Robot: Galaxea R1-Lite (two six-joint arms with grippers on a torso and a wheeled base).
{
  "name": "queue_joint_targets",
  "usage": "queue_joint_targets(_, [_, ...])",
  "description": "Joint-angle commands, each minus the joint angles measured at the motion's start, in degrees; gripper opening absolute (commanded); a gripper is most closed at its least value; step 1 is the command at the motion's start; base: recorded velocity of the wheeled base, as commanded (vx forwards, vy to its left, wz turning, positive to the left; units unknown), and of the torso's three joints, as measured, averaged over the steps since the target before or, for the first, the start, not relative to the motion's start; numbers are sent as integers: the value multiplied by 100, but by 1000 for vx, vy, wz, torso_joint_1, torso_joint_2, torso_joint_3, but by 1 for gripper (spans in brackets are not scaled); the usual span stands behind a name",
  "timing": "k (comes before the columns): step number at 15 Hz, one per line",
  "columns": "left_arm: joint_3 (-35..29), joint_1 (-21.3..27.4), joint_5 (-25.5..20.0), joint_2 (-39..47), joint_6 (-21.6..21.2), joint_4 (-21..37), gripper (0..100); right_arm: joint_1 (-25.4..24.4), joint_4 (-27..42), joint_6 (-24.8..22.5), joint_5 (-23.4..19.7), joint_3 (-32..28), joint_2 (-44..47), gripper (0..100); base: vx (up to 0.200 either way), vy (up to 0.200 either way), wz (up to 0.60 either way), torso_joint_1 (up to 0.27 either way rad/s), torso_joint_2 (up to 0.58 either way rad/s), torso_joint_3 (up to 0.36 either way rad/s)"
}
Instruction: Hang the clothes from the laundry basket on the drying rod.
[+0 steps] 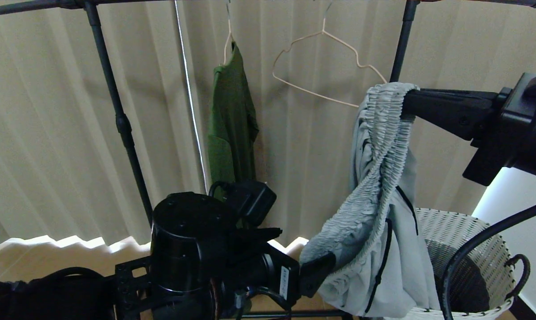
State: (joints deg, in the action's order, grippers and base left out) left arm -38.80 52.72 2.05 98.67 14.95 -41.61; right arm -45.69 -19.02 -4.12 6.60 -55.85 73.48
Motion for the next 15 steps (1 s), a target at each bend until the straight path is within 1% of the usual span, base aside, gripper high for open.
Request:
queue_joint_targets(1, [39,-148,-3,100,17,-14,100,-1,-5,-1,0,12,-18,0,0,0,0,0,0,0])
queue_joint_targets(4, [154,-324,-47,214,17,-14,100,-1,-102,-1,0,109,-54,0,0,0,0,0,0,0])
queue_joint_targets(8, [198,-395,-38,416,17,-14,100,-1,-155,-1,-44,250,-168,0,0,0,0,0,0,0])
queue_joint_targets(9, [145,-359,-55,434,17,-67,100,-1,-155,-1,-185,258,-238,0,0,0,0,0,0,0])
queue_joint_targets(15, [180,-333,-117,697,61,-805,100,-1,-164,52,-202,390,-388,0,0,0,0,0,0,0])
